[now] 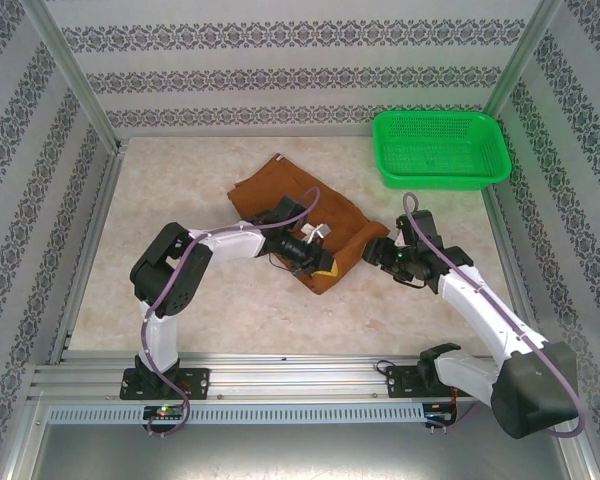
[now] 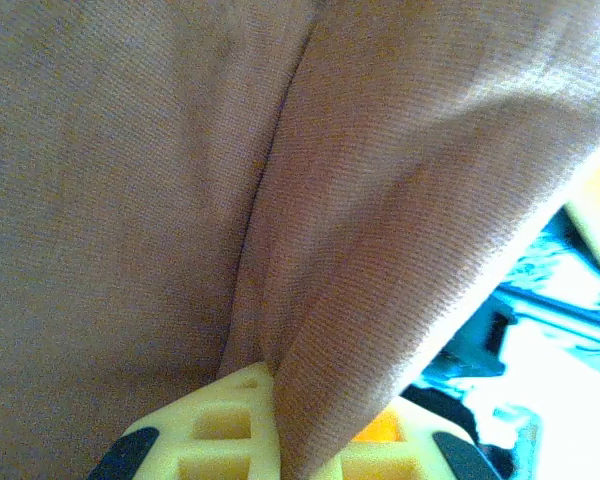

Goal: Roll up the long pants

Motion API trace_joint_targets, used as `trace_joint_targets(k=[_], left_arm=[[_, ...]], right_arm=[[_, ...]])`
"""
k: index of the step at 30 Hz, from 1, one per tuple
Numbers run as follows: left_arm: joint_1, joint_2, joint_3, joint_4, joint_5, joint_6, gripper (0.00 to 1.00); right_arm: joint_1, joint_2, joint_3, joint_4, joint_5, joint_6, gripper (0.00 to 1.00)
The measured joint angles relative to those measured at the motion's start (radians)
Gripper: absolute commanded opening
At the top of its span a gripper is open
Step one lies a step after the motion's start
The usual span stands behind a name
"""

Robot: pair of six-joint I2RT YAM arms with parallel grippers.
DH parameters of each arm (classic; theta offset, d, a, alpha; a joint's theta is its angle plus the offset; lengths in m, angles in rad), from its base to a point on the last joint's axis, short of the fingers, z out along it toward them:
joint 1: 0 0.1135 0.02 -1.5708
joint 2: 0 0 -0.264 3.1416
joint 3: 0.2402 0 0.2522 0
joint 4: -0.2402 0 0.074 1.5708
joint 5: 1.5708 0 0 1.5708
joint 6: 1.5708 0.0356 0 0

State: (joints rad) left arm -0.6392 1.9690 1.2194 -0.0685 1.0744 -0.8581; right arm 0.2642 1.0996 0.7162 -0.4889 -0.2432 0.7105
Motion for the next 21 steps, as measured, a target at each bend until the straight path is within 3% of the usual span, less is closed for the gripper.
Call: trace_joint_targets(k=[8,16,21], left_arm=[[0.000,0.000,-0.013,0.280,0.105,-0.271,0.12],[0.008,-0.018,-0.049,0.186,0.114,-0.182,0.10],[0.008,0.010,-0.195,0.346,0.123,-0.278,0.08]], right_arm=[[0.009,0.096,-0.008,0.097,-0.029,0.014,0.65],[0.029,0.051,-0.027,0.129,-0.028,0.027,0.72],[0.029,0.055,-0.027,0.151,-0.028,0.027,0.73]])
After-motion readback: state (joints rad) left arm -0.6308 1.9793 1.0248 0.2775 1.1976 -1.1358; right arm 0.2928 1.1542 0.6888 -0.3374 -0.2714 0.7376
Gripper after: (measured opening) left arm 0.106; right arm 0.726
